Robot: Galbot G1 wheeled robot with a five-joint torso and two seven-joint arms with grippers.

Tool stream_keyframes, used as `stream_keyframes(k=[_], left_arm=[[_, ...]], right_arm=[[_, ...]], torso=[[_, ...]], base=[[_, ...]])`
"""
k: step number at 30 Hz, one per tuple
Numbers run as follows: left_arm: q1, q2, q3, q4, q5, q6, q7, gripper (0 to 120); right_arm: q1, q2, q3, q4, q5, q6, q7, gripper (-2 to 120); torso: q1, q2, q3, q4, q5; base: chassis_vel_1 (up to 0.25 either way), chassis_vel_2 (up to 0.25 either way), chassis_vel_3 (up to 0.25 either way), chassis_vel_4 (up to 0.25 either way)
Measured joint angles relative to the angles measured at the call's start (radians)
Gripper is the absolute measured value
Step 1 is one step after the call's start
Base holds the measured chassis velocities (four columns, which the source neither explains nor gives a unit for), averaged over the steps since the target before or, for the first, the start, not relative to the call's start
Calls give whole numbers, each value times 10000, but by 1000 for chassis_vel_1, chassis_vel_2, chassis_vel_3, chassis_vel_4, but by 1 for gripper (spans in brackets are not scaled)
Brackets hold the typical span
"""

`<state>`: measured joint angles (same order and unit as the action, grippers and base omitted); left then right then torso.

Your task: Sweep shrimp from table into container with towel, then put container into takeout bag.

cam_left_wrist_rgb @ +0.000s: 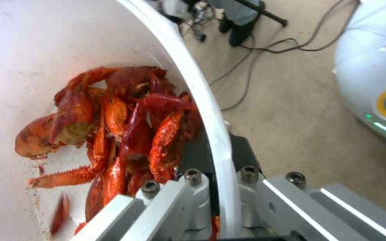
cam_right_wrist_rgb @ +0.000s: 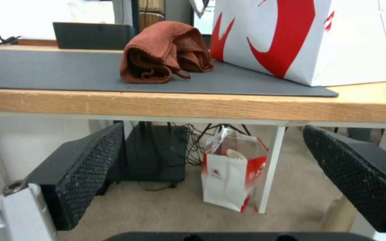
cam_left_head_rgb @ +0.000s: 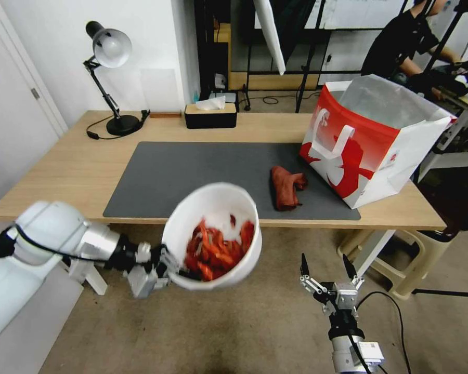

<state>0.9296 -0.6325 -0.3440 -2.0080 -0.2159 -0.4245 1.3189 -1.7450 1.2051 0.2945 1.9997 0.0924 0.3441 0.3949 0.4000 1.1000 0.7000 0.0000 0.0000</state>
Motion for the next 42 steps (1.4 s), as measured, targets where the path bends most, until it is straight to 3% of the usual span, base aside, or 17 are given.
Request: stream_keyframes(k=[7, 9, 12, 13, 14, 17, 18, 20, 24, 26, 27, 30, 36, 37, 39, 40, 42], left_arm=[[-749, -226, 509, 410, -176, 69, -391, 0], [-1483, -404, 786, 808, -286, 143, -528, 0], [-2021, -475, 991, 1064, -326, 179, -576, 0], [-2493, -558, 1226, 1318, -338, 191, -596, 0], [-2493, -558, 1226, 1318, -338, 191, -596, 0], [-3334, -825, 1857, 1859, -321, 195, -696, 0], [-3334, -825, 1857, 1859, -321, 195, -696, 0], [-3921, -1055, 2389, 2218, -274, 199, -752, 0], [-4466, -1285, 2893, 2582, -247, 221, -778, 0], [-5321, -1680, 3478, 3126, -124, 231, -780, 0], [-5321, -1680, 3478, 3126, -124, 231, -780, 0], [-6315, -2218, 4034, 3804, -62, 266, -825, 0], [-7259, -2945, 4456, 4661, 8, 262, -964, 0], [-7759, -3489, 4578, 5208, 78, 186, -1025, 0], [-7894, -3660, 4600, 5384, 138, 164, -1028, 0], [-8241, -4148, 4688, 5872, 320, 66, -1068, 0], [-8487, -4515, 4820, 6240, 397, -6, -1098, 0]], right_arm=[[-64, 55, 16, 3, -15, 14, -15, 100], [-90, 101, 24, 0, -31, 41, -37, 100], [-91, 126, 26, -8, -37, 45, -56, 100], [-84, 159, 15, -18, -53, 46, -75, 100], [-84, 159, 15, -18, -53, 46, -75, 100], [-31, 230, -52, -39, -101, 46, -86, 100], [-31, 230, -52, -39, -101, 46, -86, 100], [-7, 255, -75, -42, -120, 43, -86, 100], [10, 257, -71, -42, -126, 34, -87, 100], [16, 256, -52, -41, -132, 12, -87, 100], [16, 256, -52, -41, -132, 12, -87, 100], [3, 288, 7, -36, -145, 10, -88, 100], [-22, 318, 104, -42, -156, 27, -99, 100], [-24, 326, 139, -69, -151, 31, -119, 100], [-22, 326, 142, -82, -149, 31, -126, 100], [-2, 319, 118, -125, -151, 30, -132, 100], [24, 317, 62, -152, -177, 20, -135, 100]], torso=[[0, 0, 0, -1, -1], [0, 0, 0, 0, -1], [0, 0, 0, 0, 0], [0, 0, 1, -1, 2], [0, 0, 1, -1, 2], [0, 0, 0, 2, 1], [0, 0, 0, 2, 1], [0, 0, 1, 0, 0], [0, -1, 1, 0, 0], [1, 0, 1, -2, 1], [1, 0, 1, -2, 1], [0, -1, 1, 0, 3], [0, -1, 1, 4, 0], [1, 0, 1, 0, 2], [1, 0, 1, -4, 1], [1, -1, 1, -4, 3], [1, -1, 1, -3, 3]], base=[[0, 0, 0, 0], [0, 0, 0, 0], [0, 0, 0, 0], [0, 0, 0, 0], [0, 0, 0, 0], [0, 0, 0, 0], [0, 0, 0, 0], [0, 0, 0, 0], [0, 0, 0, 0], [0, 0, 0, 0], [0, 0, 0, 0], [0, 0, 0, 0], [0, 0, 0, 0], [0, 0, 0, 0], [0, 0, 0, 0], [0, 0, 0, 0], [0, 0, 0, 0]])
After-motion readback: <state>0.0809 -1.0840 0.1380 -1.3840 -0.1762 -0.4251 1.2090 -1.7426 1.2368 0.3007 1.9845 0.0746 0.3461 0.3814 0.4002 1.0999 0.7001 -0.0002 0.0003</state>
